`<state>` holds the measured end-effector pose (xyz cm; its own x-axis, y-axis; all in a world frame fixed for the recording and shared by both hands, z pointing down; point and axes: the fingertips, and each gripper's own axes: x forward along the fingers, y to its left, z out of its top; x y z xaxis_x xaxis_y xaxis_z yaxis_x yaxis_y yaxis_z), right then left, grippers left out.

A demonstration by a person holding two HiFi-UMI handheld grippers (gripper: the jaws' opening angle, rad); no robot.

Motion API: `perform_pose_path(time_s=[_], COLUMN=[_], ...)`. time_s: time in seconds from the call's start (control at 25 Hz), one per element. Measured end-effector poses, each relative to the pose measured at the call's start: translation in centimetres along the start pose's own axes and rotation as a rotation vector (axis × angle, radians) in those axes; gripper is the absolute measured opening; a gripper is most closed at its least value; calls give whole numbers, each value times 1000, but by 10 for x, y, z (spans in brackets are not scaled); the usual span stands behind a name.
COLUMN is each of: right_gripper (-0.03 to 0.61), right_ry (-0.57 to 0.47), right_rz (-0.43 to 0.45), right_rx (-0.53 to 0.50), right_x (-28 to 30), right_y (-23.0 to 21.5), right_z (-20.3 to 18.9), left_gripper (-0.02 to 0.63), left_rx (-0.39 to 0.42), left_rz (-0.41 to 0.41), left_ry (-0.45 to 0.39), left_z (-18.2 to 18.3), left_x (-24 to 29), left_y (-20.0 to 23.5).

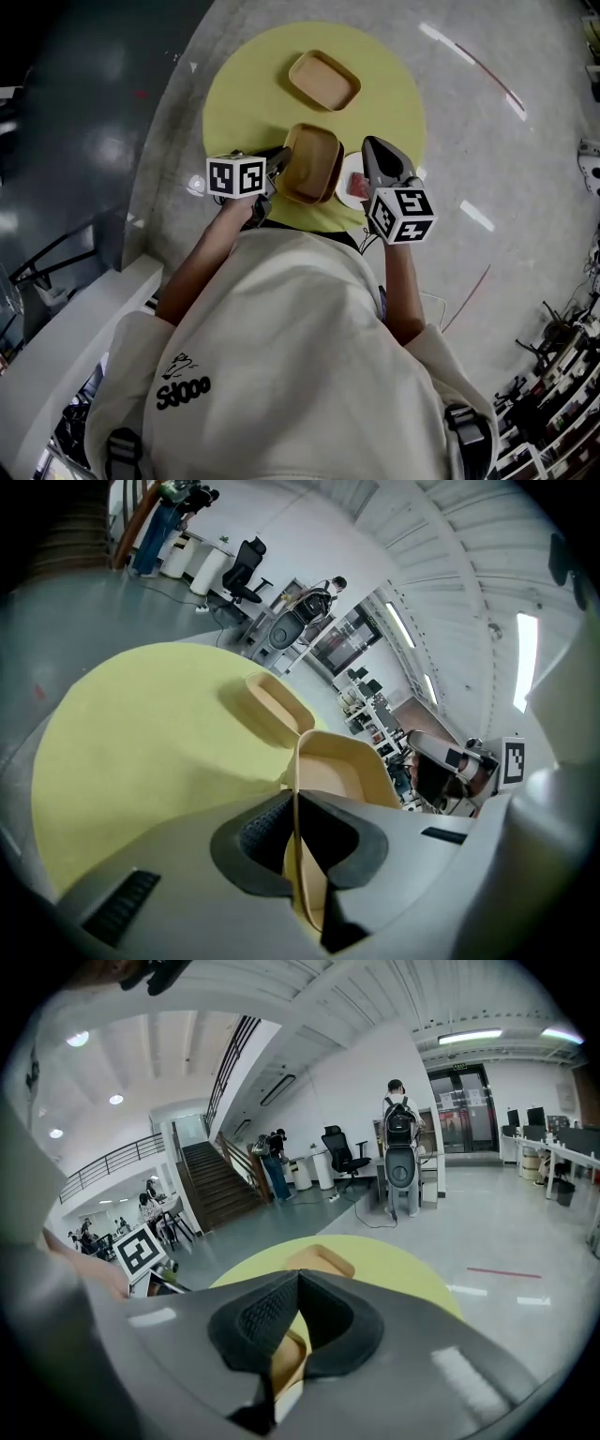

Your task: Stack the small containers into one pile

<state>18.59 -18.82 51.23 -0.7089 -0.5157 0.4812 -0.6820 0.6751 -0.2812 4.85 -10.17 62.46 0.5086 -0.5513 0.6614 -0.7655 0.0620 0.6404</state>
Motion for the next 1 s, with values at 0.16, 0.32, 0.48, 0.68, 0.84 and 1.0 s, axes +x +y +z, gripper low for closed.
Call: perform_pose_path(time_s=[0.16, 0.32, 0.48, 0.68, 0.84, 1.0], right_gripper=[9, 9, 9, 10, 10, 10], right_ry=[-2, -3, -1, 3, 8, 11], right_rz=[-6, -15, -18, -19, -16, -14], right_rx=[3, 12, 18, 19, 16, 12], right_x=[-2, -4, -6, -4, -3, -3], right_y=[1, -1, -3, -3, -3, -5], right_z=[-3, -5, -6, -7, -7, -7], left_gripper=[21, 21, 21, 23, 29, 31], left_rx=[-12, 25, 35, 37, 43, 90], left_rz=[18, 67, 85, 112, 121, 113], left_ry=[-8, 15, 18, 38, 56, 61], left_z=[-4, -12, -18, -27, -32, -34], left_x=[8, 13, 16, 16, 19, 25], left_y=[-2, -3, -5, 0, -4, -5])
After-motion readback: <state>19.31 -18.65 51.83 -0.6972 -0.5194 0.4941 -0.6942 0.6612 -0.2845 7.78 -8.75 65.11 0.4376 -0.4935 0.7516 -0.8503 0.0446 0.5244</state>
